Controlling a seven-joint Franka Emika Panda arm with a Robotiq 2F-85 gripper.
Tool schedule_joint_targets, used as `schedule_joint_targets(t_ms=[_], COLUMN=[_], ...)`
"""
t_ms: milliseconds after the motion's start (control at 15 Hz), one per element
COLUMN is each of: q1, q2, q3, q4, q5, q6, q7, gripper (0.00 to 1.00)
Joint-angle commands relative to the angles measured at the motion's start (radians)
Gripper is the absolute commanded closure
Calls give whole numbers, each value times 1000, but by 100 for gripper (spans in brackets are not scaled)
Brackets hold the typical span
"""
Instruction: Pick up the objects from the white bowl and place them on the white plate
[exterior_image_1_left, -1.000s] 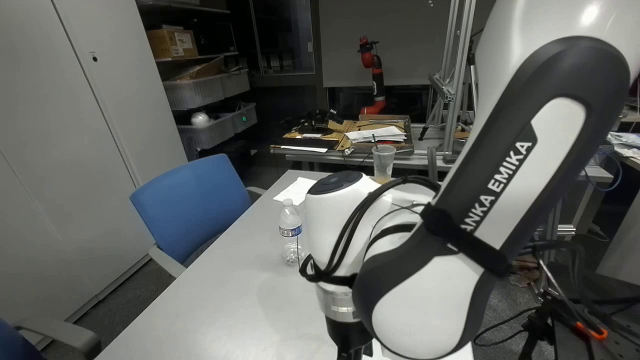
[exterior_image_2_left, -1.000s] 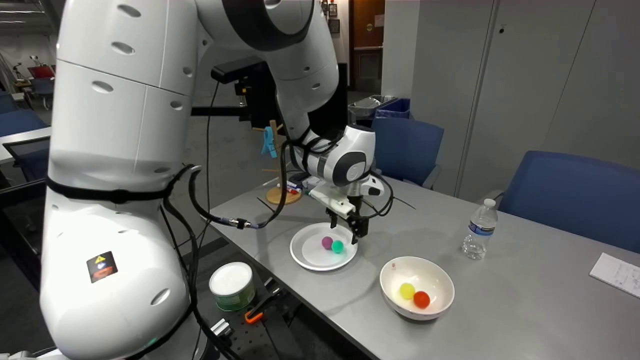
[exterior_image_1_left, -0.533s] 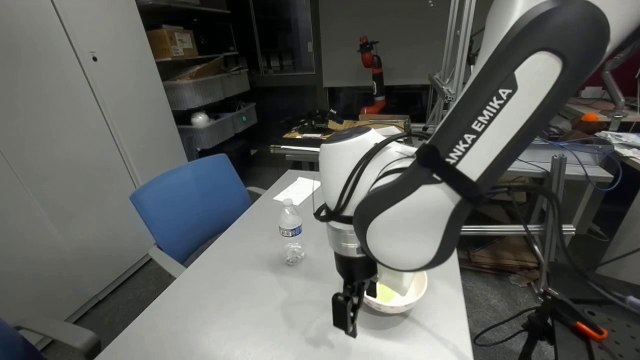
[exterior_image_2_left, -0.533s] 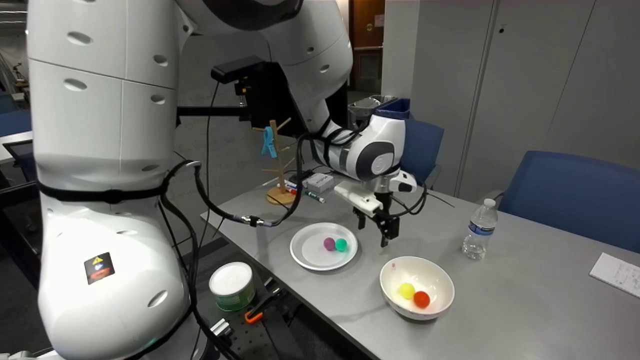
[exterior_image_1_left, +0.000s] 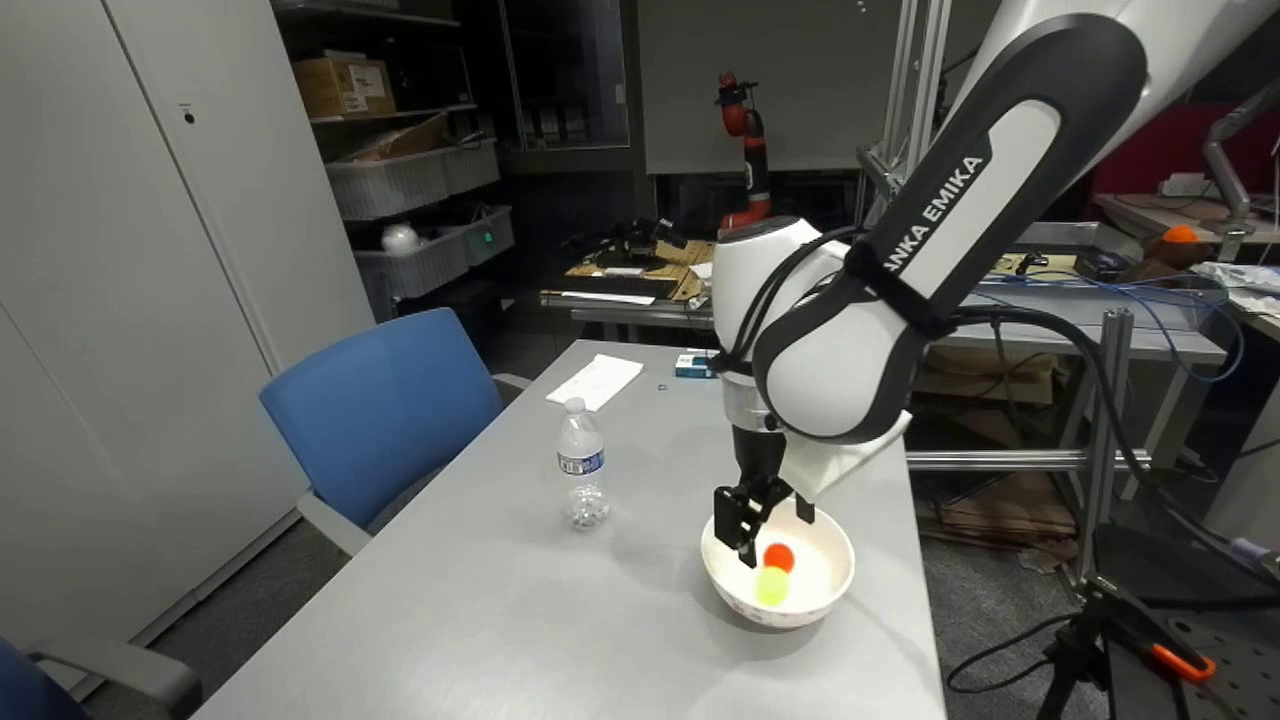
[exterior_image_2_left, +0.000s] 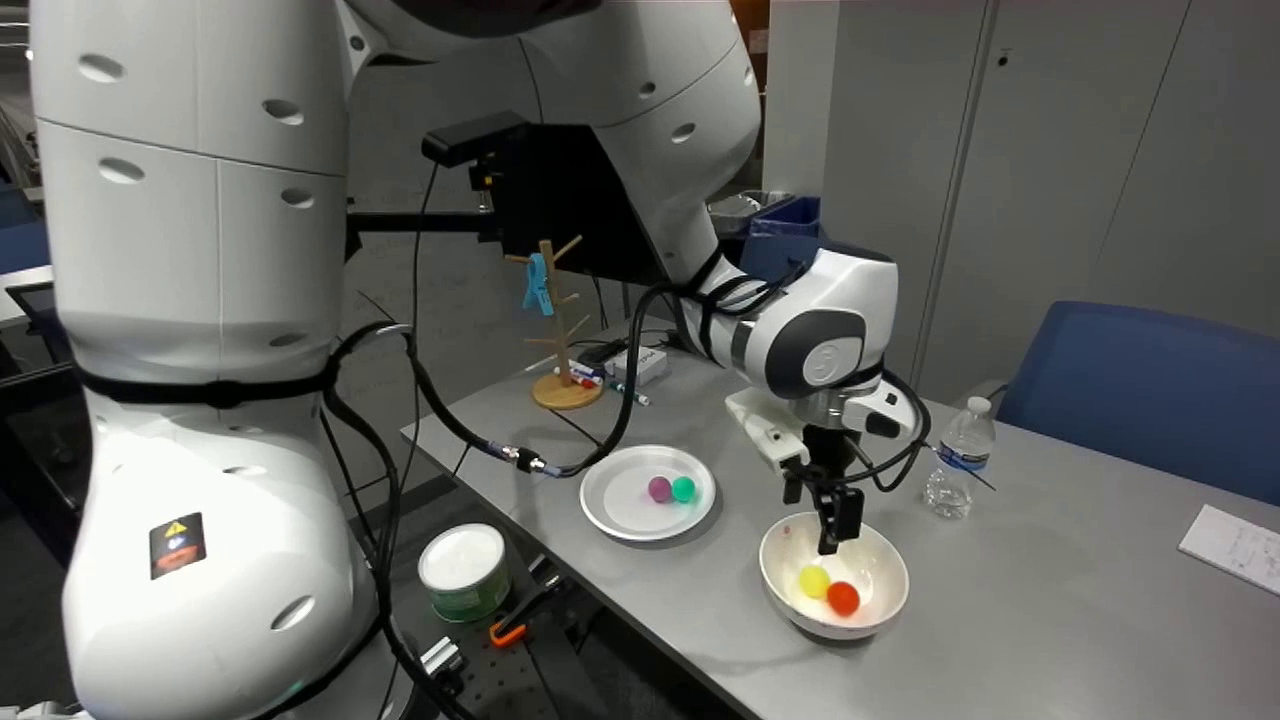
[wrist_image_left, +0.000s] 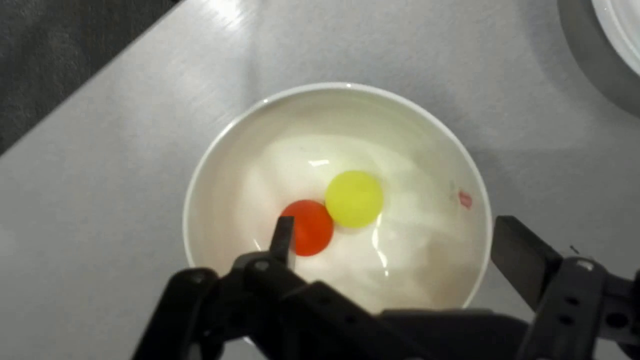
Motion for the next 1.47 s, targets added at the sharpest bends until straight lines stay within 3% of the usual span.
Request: schedule_joint_targets(t_ms=[0, 733, 1400], q1=[-18, -57, -48], q2=[18, 168, 252], q3=[-11, -9, -4], q4=[-5, 84, 155], q5=[27, 105, 130], q6=[-3, 85, 69], q7=[76, 92, 99], gripper=[0, 4, 6])
